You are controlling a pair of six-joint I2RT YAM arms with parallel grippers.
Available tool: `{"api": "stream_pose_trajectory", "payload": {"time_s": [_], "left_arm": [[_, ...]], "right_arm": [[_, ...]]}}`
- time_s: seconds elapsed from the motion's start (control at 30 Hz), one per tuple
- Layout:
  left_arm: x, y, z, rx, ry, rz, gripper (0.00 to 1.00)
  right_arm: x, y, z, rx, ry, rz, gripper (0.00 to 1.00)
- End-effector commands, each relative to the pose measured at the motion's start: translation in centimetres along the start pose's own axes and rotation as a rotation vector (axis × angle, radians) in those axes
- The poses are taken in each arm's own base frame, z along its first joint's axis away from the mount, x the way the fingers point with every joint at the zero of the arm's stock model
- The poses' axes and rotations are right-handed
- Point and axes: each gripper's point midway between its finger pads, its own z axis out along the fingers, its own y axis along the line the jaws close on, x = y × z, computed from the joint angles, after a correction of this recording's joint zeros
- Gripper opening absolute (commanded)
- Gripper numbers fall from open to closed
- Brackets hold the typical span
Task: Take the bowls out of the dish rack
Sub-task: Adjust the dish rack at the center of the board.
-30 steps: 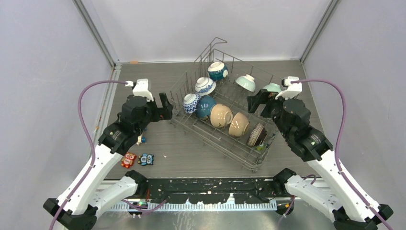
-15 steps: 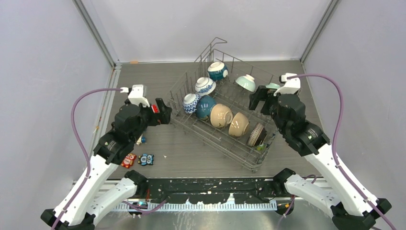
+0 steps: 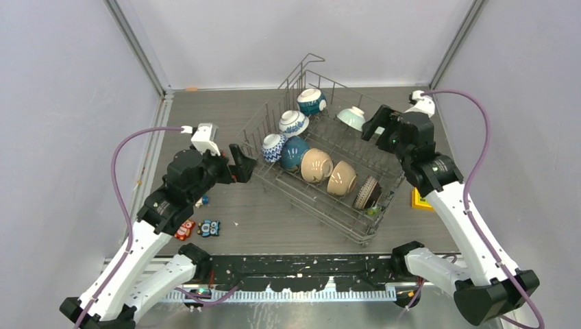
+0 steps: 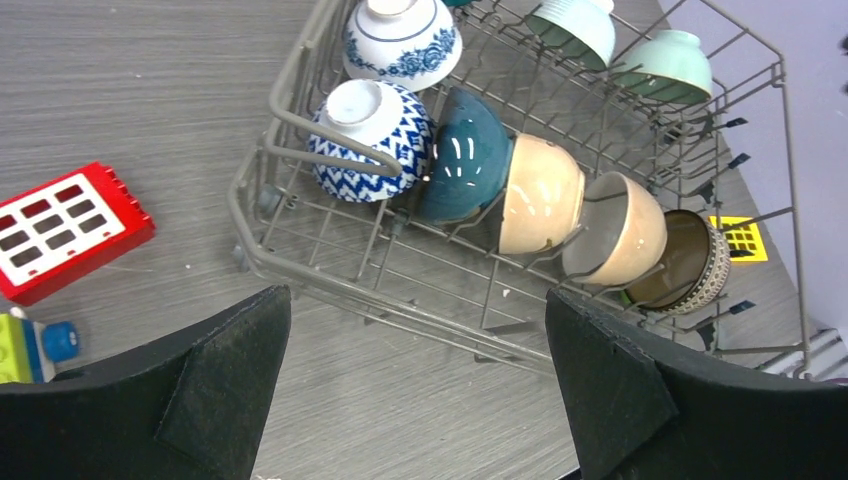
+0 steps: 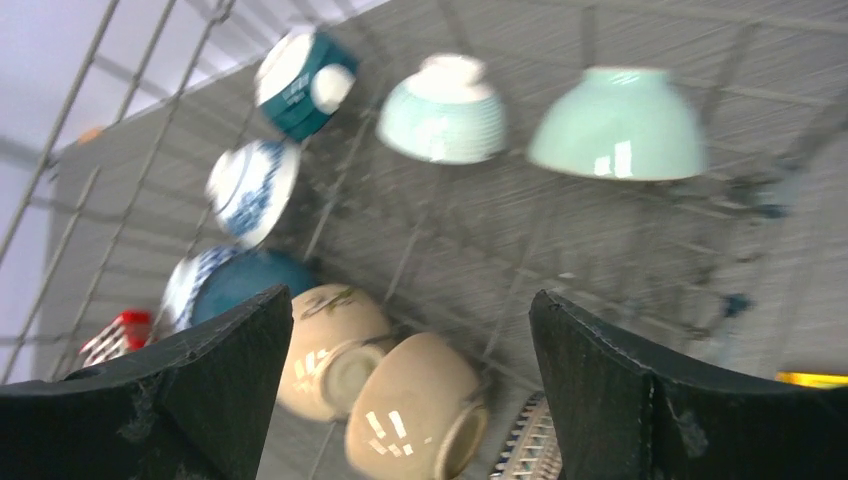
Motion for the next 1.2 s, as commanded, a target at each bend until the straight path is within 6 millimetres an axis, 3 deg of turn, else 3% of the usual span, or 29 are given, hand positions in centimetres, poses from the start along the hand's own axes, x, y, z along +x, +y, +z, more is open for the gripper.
{"api": "stream_pose_trajectory", "payload": {"time_s": [0.0,0.07,0.17,0.33,0.57,0.67,0.83,0.97,1.17], "left_arm": [[-1.5,-2.2,0.3,0.096,-0.041,-0.038,1.0],[-1.3,-2.2,0.5,0.098,-0.033,-0.041,1.0],[-1.0,-1.9,0.5,0.086,-0.026,-0.041,0.99],[-1.0,-1.8,0.1,0.099,-0.06,-0.042,0.98],[-1.1,-5.2,1.0,0.262,-0.005,-0.029,0.96],[-0.6,-4.5,1.4,0.219,0.019,-0.034,0.96],[0.3,-1.3,1.7,0.054,0.016,-0.057,0.96],[0.6,0.9,1.9,-0.074,0.03,-0.052,0.96],[2.2,2.8,3.1,-0.188,0.095,-0.07,0.94]], "right_arm": [[1.7,5.7,0.4,-0.282,0.095,0.066,0.91],[2.6,7.3,0.5,-0.356,0.153,0.061,0.9],[3.7,8.0,1.2,-0.375,0.225,0.036,0.89],[4.1,7.3,2.3,-0.315,0.209,0.017,0.88],[6.1,7.7,3.3,-0.319,0.256,-0.006,0.86],[6.5,7.4,3.3,-0.289,0.264,-0.031,0.86],[5.1,4.4,2.2,-0.17,0.169,-0.036,0.86],[5.1,1.7,0.8,-0.078,0.147,-0.048,0.85],[3.5,-4.1,-3.1,0.143,0.052,-0.025,0.83]]}}
